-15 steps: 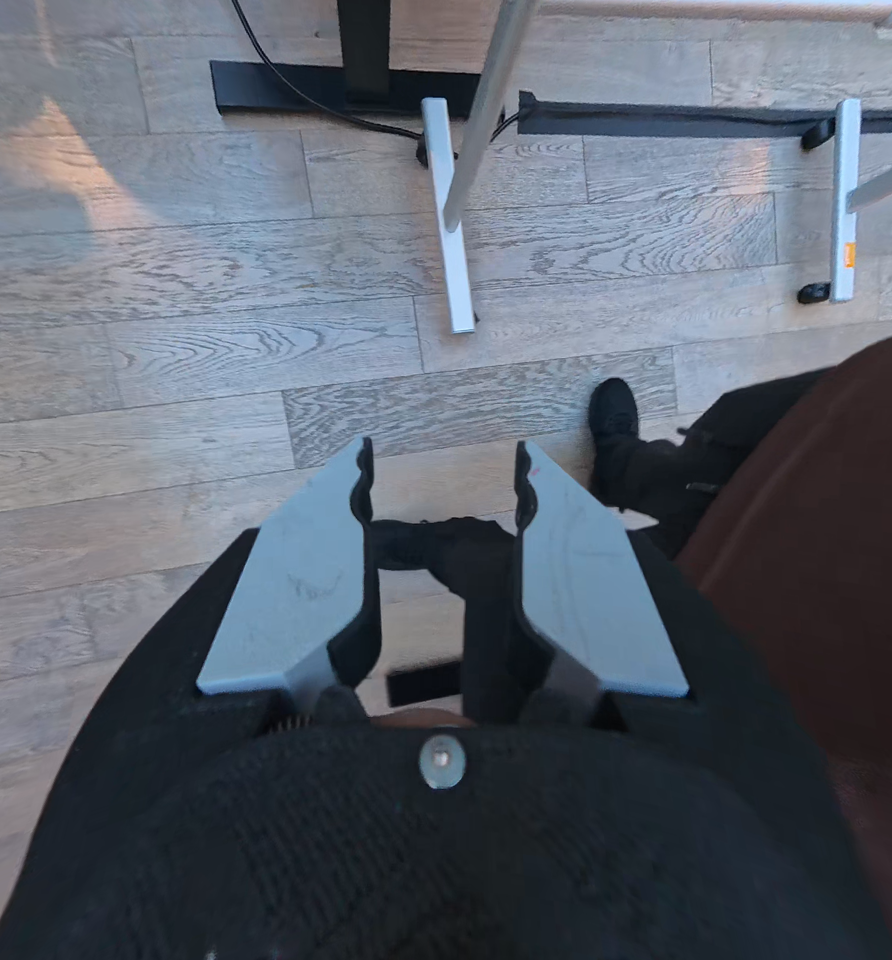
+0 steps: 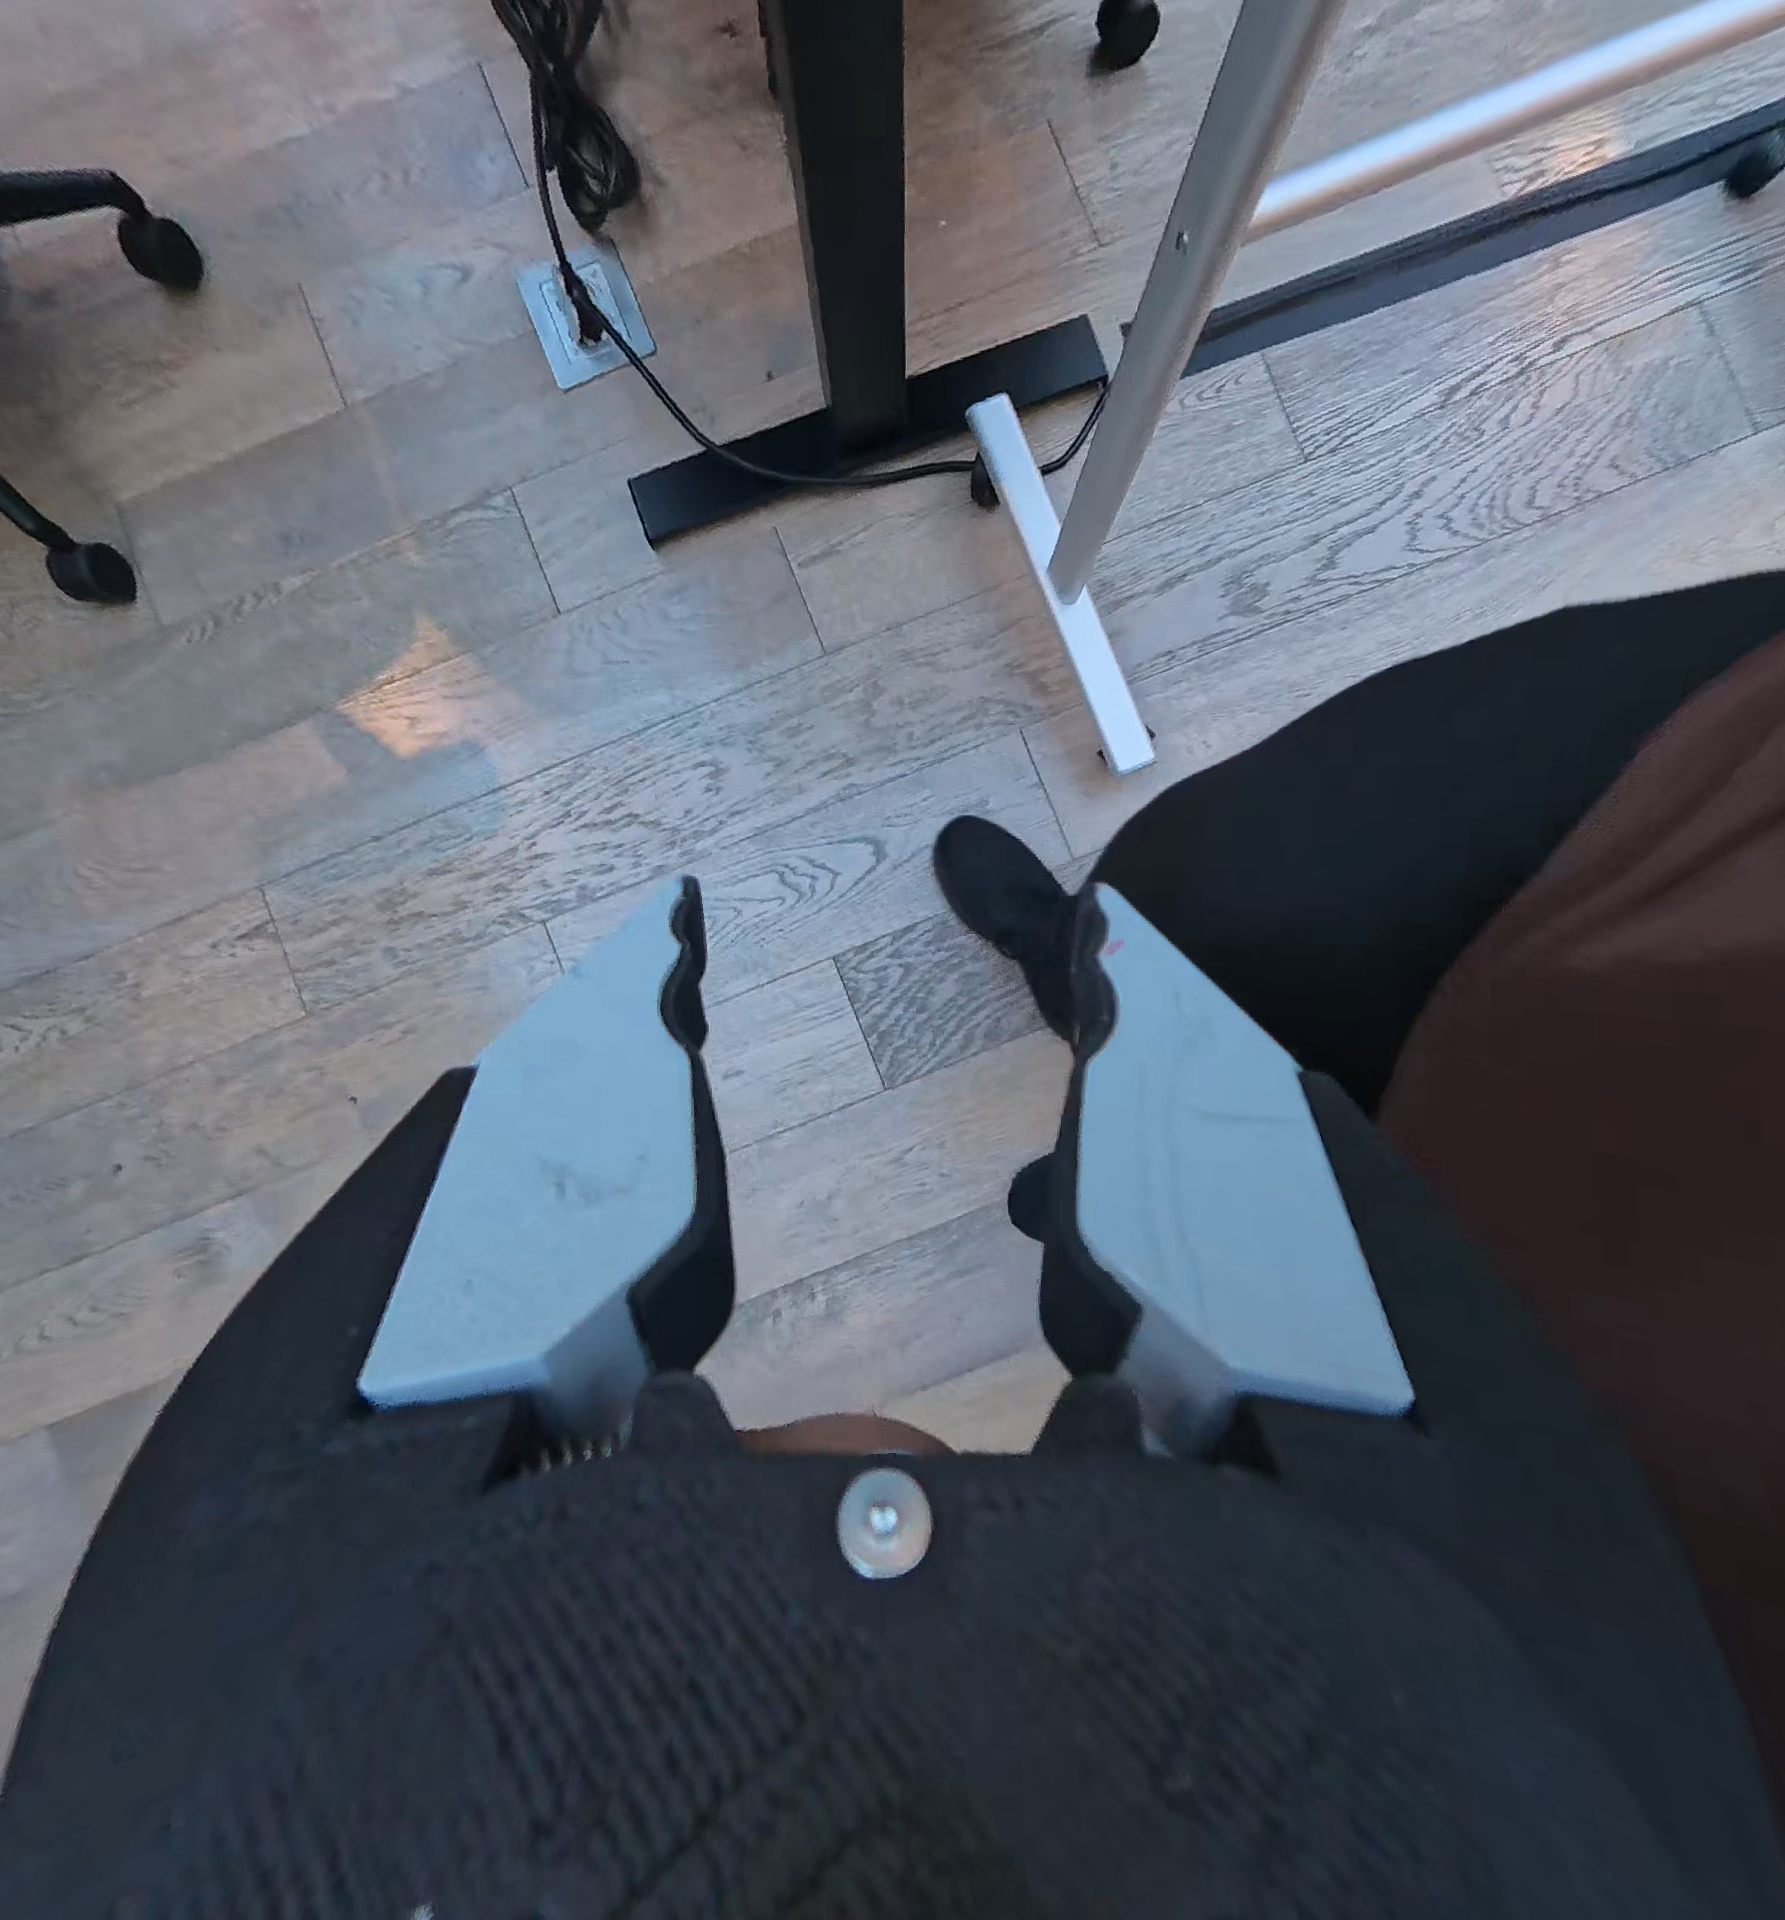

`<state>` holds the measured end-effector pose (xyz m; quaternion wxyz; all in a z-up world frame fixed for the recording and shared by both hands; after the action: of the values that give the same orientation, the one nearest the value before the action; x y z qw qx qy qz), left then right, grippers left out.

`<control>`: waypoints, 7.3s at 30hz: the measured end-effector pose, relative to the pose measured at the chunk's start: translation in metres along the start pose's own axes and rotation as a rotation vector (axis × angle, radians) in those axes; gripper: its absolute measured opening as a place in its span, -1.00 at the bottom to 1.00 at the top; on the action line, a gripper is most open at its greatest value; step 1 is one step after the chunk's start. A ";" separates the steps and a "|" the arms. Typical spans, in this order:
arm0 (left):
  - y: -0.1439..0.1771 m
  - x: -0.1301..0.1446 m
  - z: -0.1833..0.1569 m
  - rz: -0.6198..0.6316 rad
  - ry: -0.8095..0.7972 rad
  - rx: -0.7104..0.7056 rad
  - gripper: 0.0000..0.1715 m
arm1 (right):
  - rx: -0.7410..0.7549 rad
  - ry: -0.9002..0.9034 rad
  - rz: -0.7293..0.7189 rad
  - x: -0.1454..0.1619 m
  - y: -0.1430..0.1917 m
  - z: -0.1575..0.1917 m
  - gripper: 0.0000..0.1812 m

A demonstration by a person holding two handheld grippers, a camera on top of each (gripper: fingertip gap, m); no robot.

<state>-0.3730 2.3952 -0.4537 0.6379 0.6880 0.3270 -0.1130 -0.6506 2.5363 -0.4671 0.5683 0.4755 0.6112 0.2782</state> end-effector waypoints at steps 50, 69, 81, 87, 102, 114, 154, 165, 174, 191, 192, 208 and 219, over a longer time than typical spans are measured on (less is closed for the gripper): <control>-0.106 -0.050 -0.482 0.466 -1.220 1.087 -0.18 | 0.618 -1.246 -0.075 0.392 0.233 -0.050 -0.45; -0.285 -0.108 -0.892 0.787 -1.214 1.364 -0.33 | 0.593 -1.437 0.028 0.660 0.294 -0.284 -0.36; -0.455 -0.352 -1.147 0.584 -1.274 1.352 -0.26 | 0.599 -1.650 0.075 0.813 0.272 -0.557 -0.43; -0.587 -0.457 -1.211 0.605 -1.139 1.200 -0.34 | 0.449 -1.489 -0.007 0.855 0.199 -0.767 -0.47; -0.856 -0.799 -1.246 0.337 -0.542 0.851 -0.35 | 0.244 -0.780 -0.094 0.726 0.091 -1.318 -0.47; -1.013 -1.106 -1.079 0.205 -0.512 0.780 -0.33 | 0.039 -0.544 0.038 0.472 -0.098 -1.547 -0.46; -1.093 -2.188 -0.100 -0.608 0.182 0.115 0.17 | -0.168 0.326 -0.285 -0.713 -0.691 -2.071 -0.05; -1.150 -2.268 0.331 -0.260 0.624 -0.133 -0.04 | -0.359 0.216 -0.483 -1.001 -0.848 -2.120 -0.05; -1.318 -2.272 0.363 -0.046 0.920 0.374 -0.62 | -0.374 0.159 -0.343 -1.067 -0.921 -2.259 -0.14; -1.379 -2.336 0.319 0.067 0.638 0.258 -0.27 | -0.251 -0.046 -0.454 -1.256 -0.896 -2.282 -0.20; -1.387 -2.348 0.311 0.055 0.624 0.290 -0.20 | -0.247 -0.030 -0.473 -1.266 -0.891 -2.277 -0.20; -1.443 -2.549 0.341 -0.591 0.732 0.572 -0.35 | -0.056 0.011 -0.748 -1.309 -0.797 -2.430 -0.14; -1.572 -2.396 0.302 -0.053 0.353 0.380 -0.52 | -0.217 0.286 -0.846 -1.489 -0.745 -2.389 -0.15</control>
<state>-3.0506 1.3313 -0.3939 0.4273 0.7956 0.4241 -0.0673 -3.2859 1.3862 -0.0066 0.5883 0.0788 0.7912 0.1472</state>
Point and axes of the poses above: each gripper's, where its closed fingertips meet, y back along the fingers, x out of its underside, z = x × y across the jaws, the point moved 1 cm from there along y, back along the fingers, and after that the axes turned 13 degrees about x, right-handed, at the moved point
